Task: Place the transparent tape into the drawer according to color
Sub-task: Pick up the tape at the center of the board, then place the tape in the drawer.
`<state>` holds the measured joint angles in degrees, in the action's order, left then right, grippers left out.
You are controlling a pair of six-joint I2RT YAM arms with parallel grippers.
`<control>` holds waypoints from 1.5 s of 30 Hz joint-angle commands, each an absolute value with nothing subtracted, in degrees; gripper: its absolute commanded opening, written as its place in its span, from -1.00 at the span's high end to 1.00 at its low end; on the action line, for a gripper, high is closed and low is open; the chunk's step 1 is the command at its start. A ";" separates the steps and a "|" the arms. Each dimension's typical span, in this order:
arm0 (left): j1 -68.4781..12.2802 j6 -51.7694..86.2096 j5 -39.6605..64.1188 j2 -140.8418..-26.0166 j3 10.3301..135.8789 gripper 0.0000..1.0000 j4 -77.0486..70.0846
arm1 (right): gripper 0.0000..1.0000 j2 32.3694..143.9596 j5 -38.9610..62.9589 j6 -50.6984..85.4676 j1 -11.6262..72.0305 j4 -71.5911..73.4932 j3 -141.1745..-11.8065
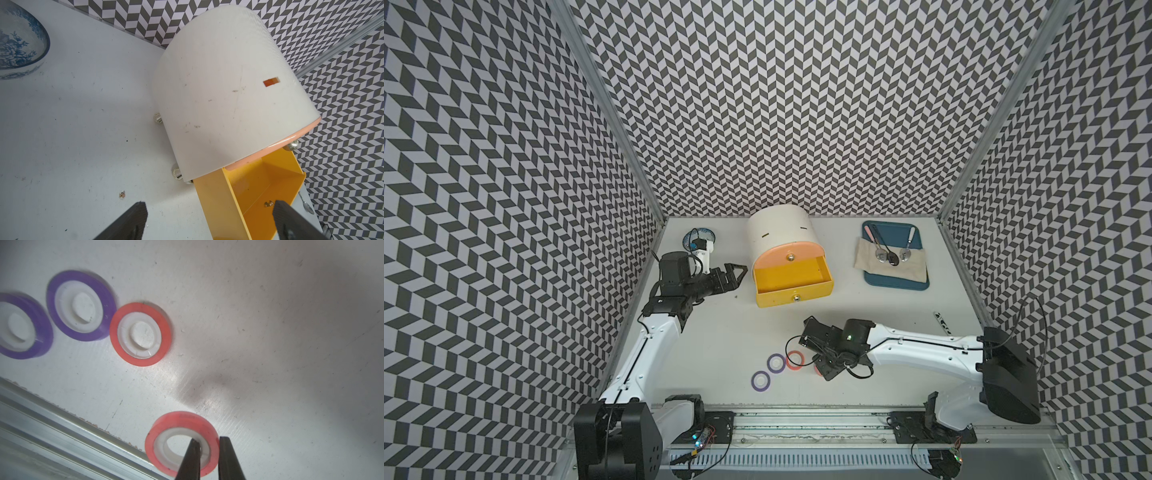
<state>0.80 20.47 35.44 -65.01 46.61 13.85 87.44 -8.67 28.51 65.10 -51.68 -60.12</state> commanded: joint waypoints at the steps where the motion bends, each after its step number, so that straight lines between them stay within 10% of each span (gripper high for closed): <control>1: 1.19 19.96 35.90 -63.63 46.49 -1.00 14.15 | 1.00 84.71 -10.26 27.67 63.96 -53.01 -63.33; 42: 1.67 20.73 37.18 -57.54 40.74 -1.00 16.04 | 1.00 98.08 -17.87 19.17 48.08 -39.55 -90.05; 45: 1.67 20.70 37.18 -56.97 40.24 -0.99 16.33 | 0.45 98.35 -17.68 18.98 47.99 -39.55 -90.12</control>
